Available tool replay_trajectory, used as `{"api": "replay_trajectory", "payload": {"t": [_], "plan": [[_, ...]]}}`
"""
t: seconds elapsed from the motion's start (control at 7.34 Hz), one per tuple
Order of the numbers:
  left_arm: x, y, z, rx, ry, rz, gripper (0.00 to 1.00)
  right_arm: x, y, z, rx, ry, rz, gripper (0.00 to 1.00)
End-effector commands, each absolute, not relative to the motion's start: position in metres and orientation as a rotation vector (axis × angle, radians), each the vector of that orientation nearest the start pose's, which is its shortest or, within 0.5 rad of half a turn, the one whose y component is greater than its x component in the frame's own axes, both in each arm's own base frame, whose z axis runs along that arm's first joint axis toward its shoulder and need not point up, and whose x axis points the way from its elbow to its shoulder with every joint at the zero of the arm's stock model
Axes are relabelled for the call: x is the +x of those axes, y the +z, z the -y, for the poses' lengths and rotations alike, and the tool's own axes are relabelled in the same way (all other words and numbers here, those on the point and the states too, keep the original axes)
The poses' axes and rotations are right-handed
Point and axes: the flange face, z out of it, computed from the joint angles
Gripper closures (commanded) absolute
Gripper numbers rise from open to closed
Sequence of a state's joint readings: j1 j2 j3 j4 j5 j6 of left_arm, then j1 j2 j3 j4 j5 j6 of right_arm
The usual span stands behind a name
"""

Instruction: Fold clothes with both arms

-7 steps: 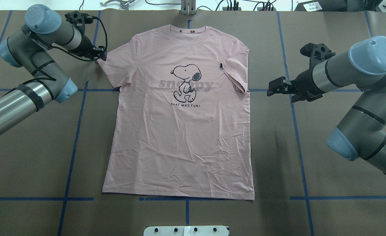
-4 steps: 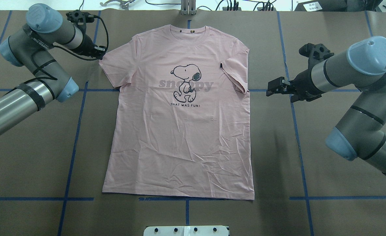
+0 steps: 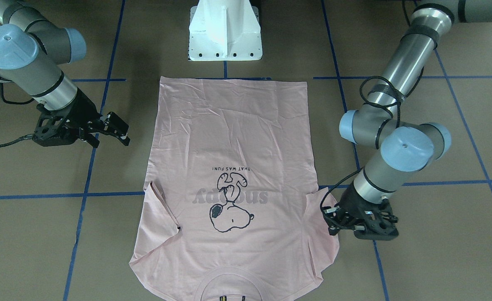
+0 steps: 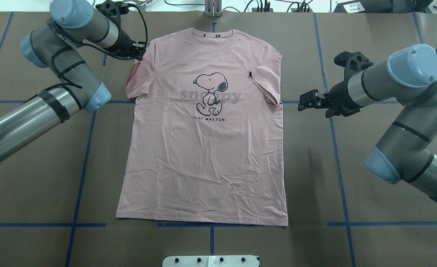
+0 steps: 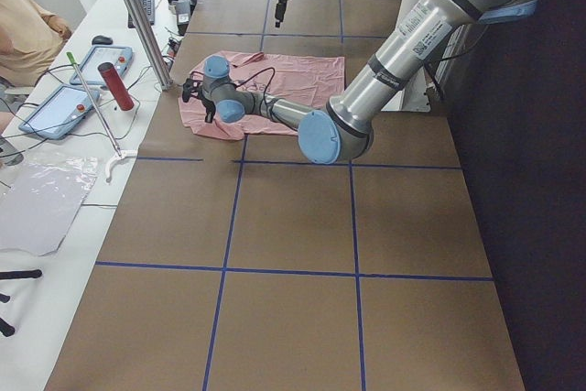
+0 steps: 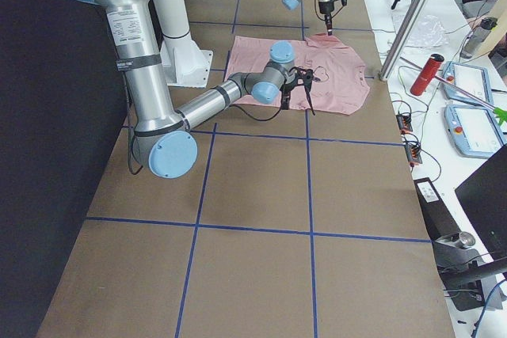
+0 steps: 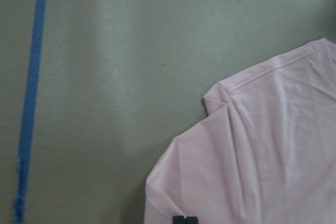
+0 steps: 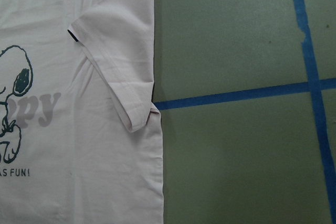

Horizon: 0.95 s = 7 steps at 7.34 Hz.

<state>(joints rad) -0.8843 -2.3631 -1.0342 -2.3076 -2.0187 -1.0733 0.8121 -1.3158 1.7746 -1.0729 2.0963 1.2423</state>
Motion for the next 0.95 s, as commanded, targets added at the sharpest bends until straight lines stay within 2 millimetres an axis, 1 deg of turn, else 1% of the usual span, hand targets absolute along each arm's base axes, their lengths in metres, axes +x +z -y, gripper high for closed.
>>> {"api": "replay_trajectory", "payload": {"t": [0.0,0.14,0.27,0.41,0.55,0.82], "plan": [[0.507,0.287,0.657,0.304,-0.174,-1.004,1.00,-0.349,0.375,0.486,0.091,0.188,1.036,0.00],[0.514,0.289,0.663,0.312,-0.185,-0.982,1.00,-0.349,0.375,0.486,0.091,0.189,1.036,0.00],[0.520,0.293,0.673,0.317,-0.202,-0.954,1.00,-0.351,0.374,0.485,0.089,0.185,1.037,0.00],[0.521,0.301,0.680,0.356,-0.234,-0.916,1.00,-0.351,0.375,0.485,0.090,0.185,1.035,0.00],[0.521,0.300,0.683,0.363,-0.243,-0.908,1.00,-0.352,0.378,0.486,0.085,0.186,1.031,0.00],[0.517,0.295,0.688,0.360,-0.340,-0.913,1.00,-0.355,0.374,0.486,0.086,0.183,1.036,0.00]]}}
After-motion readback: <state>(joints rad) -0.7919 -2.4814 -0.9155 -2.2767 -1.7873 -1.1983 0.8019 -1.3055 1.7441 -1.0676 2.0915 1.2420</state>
